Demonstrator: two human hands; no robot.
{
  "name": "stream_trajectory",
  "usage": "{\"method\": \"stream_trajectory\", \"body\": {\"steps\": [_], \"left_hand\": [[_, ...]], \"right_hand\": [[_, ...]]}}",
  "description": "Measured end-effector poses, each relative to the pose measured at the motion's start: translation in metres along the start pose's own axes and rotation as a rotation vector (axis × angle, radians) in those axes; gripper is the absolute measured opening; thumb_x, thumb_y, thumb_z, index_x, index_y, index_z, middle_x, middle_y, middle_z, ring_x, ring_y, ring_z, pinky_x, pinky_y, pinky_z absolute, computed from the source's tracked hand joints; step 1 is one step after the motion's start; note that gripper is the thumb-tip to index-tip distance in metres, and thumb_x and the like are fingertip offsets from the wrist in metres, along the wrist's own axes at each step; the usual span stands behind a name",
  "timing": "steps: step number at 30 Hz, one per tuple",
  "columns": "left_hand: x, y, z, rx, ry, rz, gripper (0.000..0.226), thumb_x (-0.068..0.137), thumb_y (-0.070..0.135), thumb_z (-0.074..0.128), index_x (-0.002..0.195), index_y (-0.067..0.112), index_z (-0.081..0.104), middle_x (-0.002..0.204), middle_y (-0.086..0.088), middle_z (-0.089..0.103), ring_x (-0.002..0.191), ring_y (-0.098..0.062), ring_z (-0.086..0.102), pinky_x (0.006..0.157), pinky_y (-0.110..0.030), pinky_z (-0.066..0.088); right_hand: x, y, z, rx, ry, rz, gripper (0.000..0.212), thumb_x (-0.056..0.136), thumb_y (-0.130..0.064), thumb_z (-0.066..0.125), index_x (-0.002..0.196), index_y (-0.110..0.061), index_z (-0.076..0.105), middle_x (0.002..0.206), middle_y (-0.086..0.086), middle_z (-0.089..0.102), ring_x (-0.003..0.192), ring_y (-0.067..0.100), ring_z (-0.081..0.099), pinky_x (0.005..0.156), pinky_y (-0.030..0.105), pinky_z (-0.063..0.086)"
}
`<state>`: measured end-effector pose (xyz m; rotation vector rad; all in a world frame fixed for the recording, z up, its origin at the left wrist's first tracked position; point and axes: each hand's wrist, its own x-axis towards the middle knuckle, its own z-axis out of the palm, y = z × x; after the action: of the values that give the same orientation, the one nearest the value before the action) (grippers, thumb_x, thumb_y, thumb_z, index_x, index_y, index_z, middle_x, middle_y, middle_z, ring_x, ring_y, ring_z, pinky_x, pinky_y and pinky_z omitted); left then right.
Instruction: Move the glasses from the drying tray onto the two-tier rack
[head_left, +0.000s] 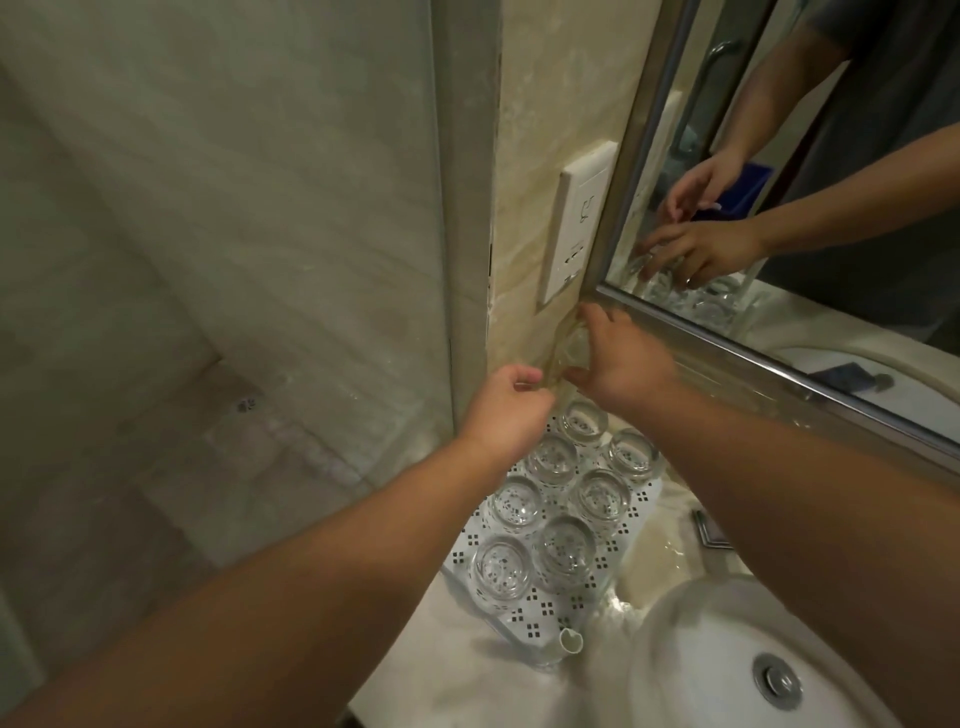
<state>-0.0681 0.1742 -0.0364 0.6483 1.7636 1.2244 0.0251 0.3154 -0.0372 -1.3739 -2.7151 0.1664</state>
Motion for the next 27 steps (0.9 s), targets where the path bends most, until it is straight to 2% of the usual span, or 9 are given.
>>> {"method": "stream_trajectory", "body": {"steps": [3, 10, 13, 16, 18, 19, 21, 23, 27], "left_hand": [[-0.002, -0.001, 0.002, -0.012, -0.004, -0.012, 0.029, 0.093, 0.018, 0.057, 0.121, 0.025, 0.057, 0.108, 0.006, 0.063, 0.081, -0.014, 0.066, 0.068, -0.03, 0.054], [-0.014, 0.004, 0.012, -0.112, -0.017, -0.057, 0.03, 0.093, 0.016, 0.056, 0.122, 0.021, 0.058, 0.102, 0.001, 0.063, 0.083, -0.017, 0.068, 0.061, -0.029, 0.053], [-0.021, 0.008, 0.016, -0.15, -0.021, -0.076, 0.029, 0.095, 0.017, 0.055, 0.123, 0.022, 0.057, 0.106, 0.002, 0.062, 0.09, -0.019, 0.07, 0.068, -0.033, 0.059], [-0.032, 0.014, 0.019, -0.24, -0.052, -0.131, 0.017, 0.096, 0.017, 0.053, 0.112, 0.023, 0.058, 0.109, -0.002, 0.062, 0.092, -0.023, 0.071, 0.069, -0.035, 0.059], [-0.042, 0.019, 0.021, -0.294, -0.071, -0.17, 0.005, 0.098, 0.023, 0.053, 0.099, 0.026, 0.057, 0.108, -0.005, 0.065, 0.089, -0.025, 0.07, 0.068, -0.036, 0.059], [-0.046, 0.021, 0.021, -0.318, -0.078, -0.192, 0.006, 0.099, 0.029, 0.053, 0.099, 0.025, 0.057, 0.108, -0.006, 0.067, 0.088, -0.025, 0.071, 0.068, -0.037, 0.059], [-0.053, 0.025, 0.021, -0.37, -0.12, -0.253, 0.025, 0.098, 0.041, 0.053, 0.107, 0.018, 0.06, 0.109, -0.01, 0.071, 0.084, -0.027, 0.073, 0.069, -0.039, 0.061], [-0.061, 0.03, 0.019, -0.438, -0.237, -0.329, 0.048, 0.095, 0.056, 0.049, 0.114, 0.013, 0.06, 0.107, -0.014, 0.073, 0.085, -0.03, 0.073, 0.073, -0.044, 0.06], [-0.079, 0.038, 0.013, -0.573, -0.489, -0.426, 0.079, 0.085, 0.079, 0.039, 0.114, 0.01, 0.063, 0.091, -0.015, 0.074, 0.085, -0.035, 0.073, 0.082, -0.049, 0.057]], "right_hand": [[-0.005, 0.001, -0.005, -0.015, 0.013, -0.016, 0.067, 0.08, -0.044, 0.075, 0.133, -0.025, 0.038, 0.13, 0.007, 0.05, 0.105, 0.033, 0.061, 0.075, 0.038, 0.05], [-0.025, 0.005, -0.029, -0.005, 0.106, -0.011, 0.062, 0.082, -0.042, 0.074, 0.131, -0.025, 0.039, 0.13, 0.003, 0.05, 0.101, 0.031, 0.062, 0.067, 0.035, 0.044], [-0.038, 0.005, -0.043, -0.038, 0.171, -0.026, 0.065, 0.081, -0.045, 0.074, 0.132, -0.027, 0.039, 0.129, 0.003, 0.053, 0.095, 0.03, 0.064, 0.062, 0.033, 0.042], [-0.056, 0.002, -0.053, -0.051, 0.247, -0.044, 0.067, 0.079, -0.049, 0.074, 0.132, -0.028, 0.04, 0.13, 0.002, 0.055, 0.09, 0.029, 0.065, 0.058, 0.031, 0.043], [-0.07, -0.002, -0.057, -0.033, 0.291, -0.071, 0.067, 0.078, -0.051, 0.074, 0.132, -0.029, 0.04, 0.13, 0.001, 0.055, 0.089, 0.026, 0.065, 0.055, 0.03, 0.044], [-0.077, -0.005, -0.059, -0.021, 0.312, -0.089, 0.067, 0.078, -0.051, 0.075, 0.131, -0.031, 0.039, 0.13, -0.001, 0.055, 0.088, 0.023, 0.065, 0.054, 0.029, 0.042], [-0.092, -0.011, -0.065, -0.005, 0.345, -0.124, 0.067, 0.076, -0.05, 0.076, 0.13, -0.034, 0.04, 0.128, -0.004, 0.055, 0.084, 0.019, 0.064, 0.051, 0.026, 0.038], [-0.106, -0.018, -0.072, 0.003, 0.36, -0.146, 0.068, 0.074, -0.048, 0.078, 0.129, -0.036, 0.04, 0.128, -0.007, 0.056, 0.084, 0.018, 0.065, 0.05, 0.024, 0.036], [-0.131, -0.028, -0.084, -0.005, 0.386, -0.183, 0.068, 0.073, -0.047, 0.079, 0.128, -0.036, 0.041, 0.127, -0.008, 0.056, 0.085, 0.02, 0.067, 0.053, 0.026, 0.041]]}}
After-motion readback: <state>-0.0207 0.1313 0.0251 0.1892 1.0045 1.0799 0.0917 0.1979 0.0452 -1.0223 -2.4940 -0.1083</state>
